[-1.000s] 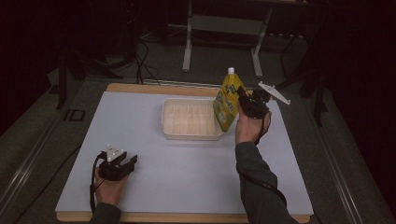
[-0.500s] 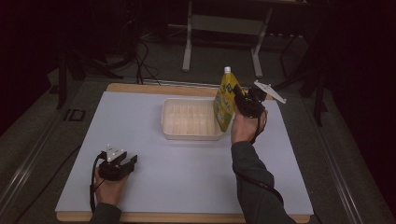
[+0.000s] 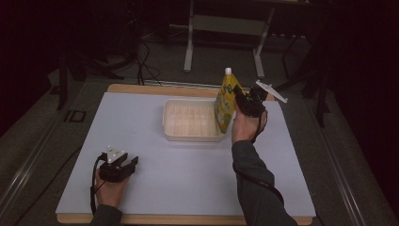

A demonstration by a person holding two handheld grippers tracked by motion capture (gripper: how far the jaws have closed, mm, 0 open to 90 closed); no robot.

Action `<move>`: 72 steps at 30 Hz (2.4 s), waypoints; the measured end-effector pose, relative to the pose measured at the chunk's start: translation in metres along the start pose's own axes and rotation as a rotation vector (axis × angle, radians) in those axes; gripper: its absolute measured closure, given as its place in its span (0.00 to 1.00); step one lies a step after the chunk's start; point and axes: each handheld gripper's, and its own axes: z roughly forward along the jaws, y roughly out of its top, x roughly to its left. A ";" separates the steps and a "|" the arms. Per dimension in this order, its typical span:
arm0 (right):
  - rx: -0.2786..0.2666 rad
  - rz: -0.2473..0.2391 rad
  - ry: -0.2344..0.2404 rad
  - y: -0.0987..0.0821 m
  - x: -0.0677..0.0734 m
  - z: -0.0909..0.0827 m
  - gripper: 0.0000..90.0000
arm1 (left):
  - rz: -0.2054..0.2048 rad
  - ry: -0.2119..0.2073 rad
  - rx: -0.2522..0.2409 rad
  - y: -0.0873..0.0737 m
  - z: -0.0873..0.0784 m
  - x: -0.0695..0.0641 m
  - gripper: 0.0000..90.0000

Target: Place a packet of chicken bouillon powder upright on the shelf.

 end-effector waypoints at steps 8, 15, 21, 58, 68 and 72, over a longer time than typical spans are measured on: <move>-0.030 -0.005 0.070 -0.013 0.002 0.007 1.00 | 0.004 -0.004 -0.003 0.000 0.000 0.000 0.59; -0.032 -0.002 0.098 -0.022 -0.003 0.012 1.00 | -0.002 -0.007 -0.006 0.000 -0.001 0.000 0.59; -0.036 -0.010 0.114 -0.021 -0.009 0.010 1.00 | 0.000 -0.006 -0.006 0.000 -0.001 -0.001 0.59; -0.049 -0.183 0.111 -0.049 -0.022 0.007 1.00 | -0.008 -0.009 -0.009 -0.001 -0.001 0.000 0.59; 0.028 -0.161 0.085 -0.055 -0.028 0.006 1.00 | -0.006 -0.008 -0.009 -0.001 -0.001 -0.001 0.59; 0.093 -0.167 0.073 -0.049 -0.027 0.007 0.91 | -0.007 -0.007 -0.008 -0.001 -0.001 -0.001 0.59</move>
